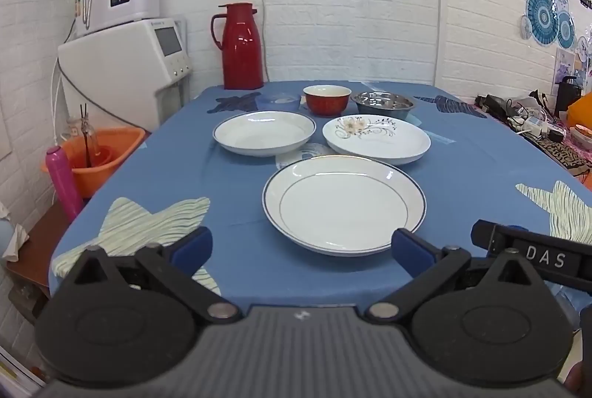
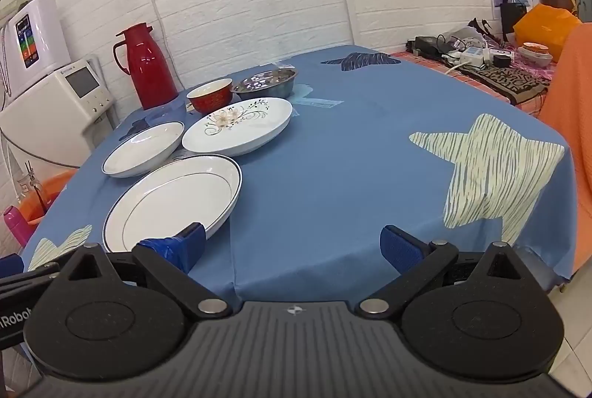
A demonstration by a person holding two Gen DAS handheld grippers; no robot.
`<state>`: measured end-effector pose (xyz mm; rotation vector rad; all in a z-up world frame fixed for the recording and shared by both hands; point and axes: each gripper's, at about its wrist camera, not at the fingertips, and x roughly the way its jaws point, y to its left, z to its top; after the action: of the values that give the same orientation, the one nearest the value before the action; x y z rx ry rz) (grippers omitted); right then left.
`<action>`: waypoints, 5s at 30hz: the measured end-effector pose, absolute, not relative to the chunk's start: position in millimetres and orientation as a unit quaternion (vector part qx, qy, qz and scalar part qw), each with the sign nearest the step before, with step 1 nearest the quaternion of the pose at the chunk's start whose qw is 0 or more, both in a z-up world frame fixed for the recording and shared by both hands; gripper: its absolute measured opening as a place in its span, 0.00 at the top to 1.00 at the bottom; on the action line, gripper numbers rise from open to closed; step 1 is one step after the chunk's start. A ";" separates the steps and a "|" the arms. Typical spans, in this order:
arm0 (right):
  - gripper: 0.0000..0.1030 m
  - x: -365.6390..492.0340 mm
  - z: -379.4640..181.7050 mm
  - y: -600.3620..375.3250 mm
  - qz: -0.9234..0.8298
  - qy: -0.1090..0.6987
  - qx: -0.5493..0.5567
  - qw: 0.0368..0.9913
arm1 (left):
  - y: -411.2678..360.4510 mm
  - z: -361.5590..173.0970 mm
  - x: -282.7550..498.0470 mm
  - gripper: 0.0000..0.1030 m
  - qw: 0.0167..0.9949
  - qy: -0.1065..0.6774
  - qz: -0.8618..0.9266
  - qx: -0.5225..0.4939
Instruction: Organize plates and bowls
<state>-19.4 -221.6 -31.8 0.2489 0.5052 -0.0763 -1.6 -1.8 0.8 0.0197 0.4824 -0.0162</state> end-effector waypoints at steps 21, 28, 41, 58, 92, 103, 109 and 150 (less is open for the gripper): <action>0.14 -18.0 -31.9 -220.9 -0.034 0.256 0.125 0.958 | -3.3 -4.1 -2.2 0.00 0.969 0.247 -0.014 0.007; 0.14 -17.1 -33.3 -221.9 -0.033 0.260 0.128 0.956 | -3.5 -4.0 -2.5 0.00 0.969 0.248 -0.014 0.007; 0.14 -16.0 -33.8 -224.0 -0.033 0.266 0.133 0.954 | -5.3 -3.7 -1.9 0.00 0.968 0.251 -0.014 0.006; 0.14 -2.1 -33.8 -227.8 -0.006 0.242 0.112 0.964 | 45.2 -0.8 34.4 0.00 0.958 0.285 -0.007 -0.013; 0.13 119.8 -55.2 -180.2 0.090 0.365 -0.008 0.927 | 59.3 -42.8 185.4 0.00 0.901 0.431 -0.048 -0.004; 0.15 121.9 -52.8 -172.0 0.146 0.370 -0.032 0.917 | 54.6 -41.1 183.2 0.01 0.893 0.446 -0.064 0.005; 0.42 118.5 -49.8 -168.3 0.167 0.354 -0.037 0.920 | 46.9 -35.3 177.5 0.43 0.901 0.421 -0.104 0.011; 0.43 159.4 -10.1 -120.5 0.202 0.286 0.028 0.936 | 178.6 -5.4 199.8 0.24 0.926 0.362 -0.020 -0.103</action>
<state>159.4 -120.5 -10.1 0.0573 0.5836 0.4122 199.8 178.6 -5.4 -0.2115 0.7434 -0.0416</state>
